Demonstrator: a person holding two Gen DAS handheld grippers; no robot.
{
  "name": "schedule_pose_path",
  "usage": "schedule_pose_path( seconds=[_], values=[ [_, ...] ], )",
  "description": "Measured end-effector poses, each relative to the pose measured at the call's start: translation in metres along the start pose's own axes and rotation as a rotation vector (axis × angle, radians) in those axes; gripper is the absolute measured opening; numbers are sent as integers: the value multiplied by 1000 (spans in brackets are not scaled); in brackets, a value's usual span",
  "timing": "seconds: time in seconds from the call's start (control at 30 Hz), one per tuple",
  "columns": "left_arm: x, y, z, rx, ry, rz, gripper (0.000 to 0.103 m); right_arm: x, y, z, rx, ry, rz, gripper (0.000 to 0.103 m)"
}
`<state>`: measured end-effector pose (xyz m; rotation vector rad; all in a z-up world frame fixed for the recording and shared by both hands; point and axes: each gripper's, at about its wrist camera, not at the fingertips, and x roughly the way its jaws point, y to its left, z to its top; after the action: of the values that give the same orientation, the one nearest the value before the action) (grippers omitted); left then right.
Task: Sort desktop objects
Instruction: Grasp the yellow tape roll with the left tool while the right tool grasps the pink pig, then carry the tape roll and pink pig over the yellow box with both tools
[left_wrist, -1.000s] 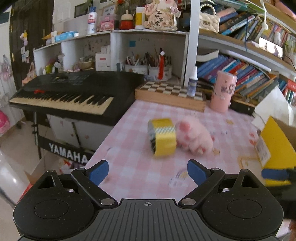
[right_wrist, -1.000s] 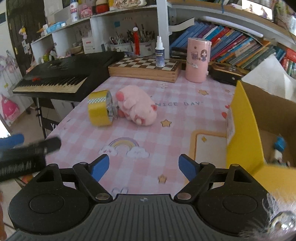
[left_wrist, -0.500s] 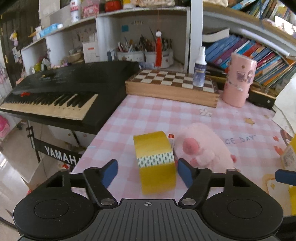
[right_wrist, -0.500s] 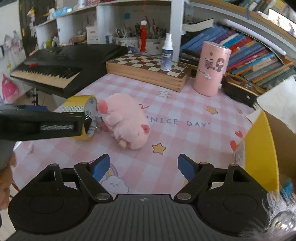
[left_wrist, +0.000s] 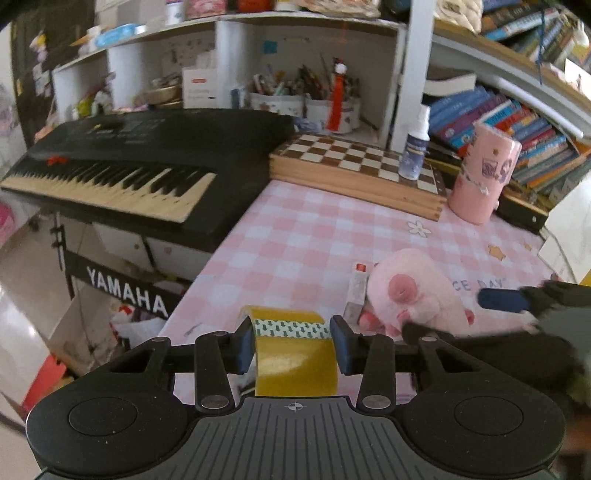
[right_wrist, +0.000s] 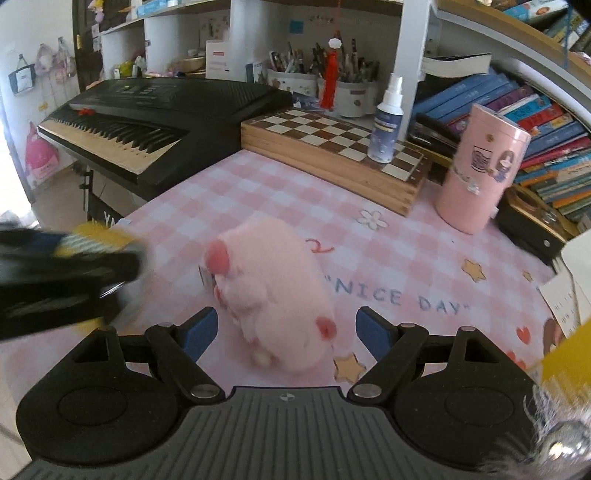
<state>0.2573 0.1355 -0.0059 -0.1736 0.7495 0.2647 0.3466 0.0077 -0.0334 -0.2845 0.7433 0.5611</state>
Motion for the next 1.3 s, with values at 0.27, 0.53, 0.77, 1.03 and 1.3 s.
schedule_pose_path(
  seconds=[0.27, 0.53, 0.77, 1.03, 1.3],
  values=[
    [-16, 9, -14, -68, 8, -1, 40, 37, 7, 6, -16, 41, -5, 83],
    [-30, 12, -18, -88, -31, -35, 40, 14, 0, 1, 21, 7, 16, 61],
    [-53, 6, -20, -38, -81, -128, 40, -46, -7, -6, 106, -55, 1, 61],
    [-86, 6, -33, 12, -107, -232, 40, -105, 2, -29, 183, -78, -29, 62],
    [-116, 14, -55, 52, -112, -315, 40, -149, 24, -67, 252, -42, -64, 62]
  ],
)
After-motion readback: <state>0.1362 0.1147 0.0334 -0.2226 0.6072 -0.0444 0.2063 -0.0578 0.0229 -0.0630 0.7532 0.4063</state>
